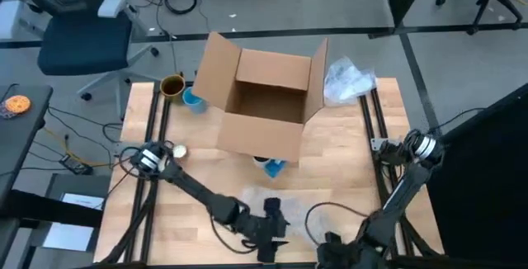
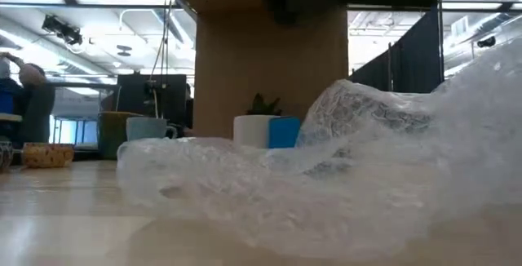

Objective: Wrap mug
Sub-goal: Prepare the bubble wrap on the table

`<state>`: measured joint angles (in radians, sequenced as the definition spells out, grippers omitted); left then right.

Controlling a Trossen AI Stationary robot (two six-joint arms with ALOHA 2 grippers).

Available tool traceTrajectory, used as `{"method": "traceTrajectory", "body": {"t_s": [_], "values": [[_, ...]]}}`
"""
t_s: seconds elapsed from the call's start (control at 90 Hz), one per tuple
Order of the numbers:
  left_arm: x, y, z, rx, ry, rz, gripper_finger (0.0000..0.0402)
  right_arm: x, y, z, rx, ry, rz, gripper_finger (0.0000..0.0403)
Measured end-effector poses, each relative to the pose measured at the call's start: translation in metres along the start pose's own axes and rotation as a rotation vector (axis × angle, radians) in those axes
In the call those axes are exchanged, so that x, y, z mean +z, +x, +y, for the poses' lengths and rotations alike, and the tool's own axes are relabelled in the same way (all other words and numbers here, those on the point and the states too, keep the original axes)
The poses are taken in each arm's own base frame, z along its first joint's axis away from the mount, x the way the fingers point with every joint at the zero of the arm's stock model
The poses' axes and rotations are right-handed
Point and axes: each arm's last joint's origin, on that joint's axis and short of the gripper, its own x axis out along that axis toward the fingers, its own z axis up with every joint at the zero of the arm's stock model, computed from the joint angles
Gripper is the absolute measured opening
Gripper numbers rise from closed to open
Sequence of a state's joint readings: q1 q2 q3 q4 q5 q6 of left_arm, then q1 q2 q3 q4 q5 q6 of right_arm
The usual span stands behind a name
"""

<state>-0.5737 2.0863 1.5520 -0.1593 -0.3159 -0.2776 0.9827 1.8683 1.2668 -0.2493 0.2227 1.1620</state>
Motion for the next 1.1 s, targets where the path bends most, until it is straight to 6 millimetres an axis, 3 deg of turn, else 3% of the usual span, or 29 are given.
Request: {"method": "traceTrajectory", "body": {"t_s": [0.178,0.489,0.611,0.9,1.1], "values": [[-0.021,-0.002,-0.011,0.004,0.059,0.154,0.0243,-0.002,0.003,-0.028,-0.208,0.142,0.244,0.011],[-0.08,0.039,-0.01,0.009,-0.002,0.234,0.0243,0.018,-0.051,-0.044,-0.411,0.161,0.216,0.0064],[-0.086,0.039,-0.009,0.013,-0.026,0.247,0.0243,0.02,-0.064,-0.057,-0.545,0.15,0.256,0.0052],[-0.091,0.025,-0.03,0.019,0.015,0.351,0.0243,0.033,-0.088,-0.094,-0.938,0.059,0.314,0.0044],[-0.095,0.008,-0.033,0.04,0.045,0.472,0.0243,0.051,-0.087,-0.105,-0.982,-0.047,0.269,0.0043]]}}
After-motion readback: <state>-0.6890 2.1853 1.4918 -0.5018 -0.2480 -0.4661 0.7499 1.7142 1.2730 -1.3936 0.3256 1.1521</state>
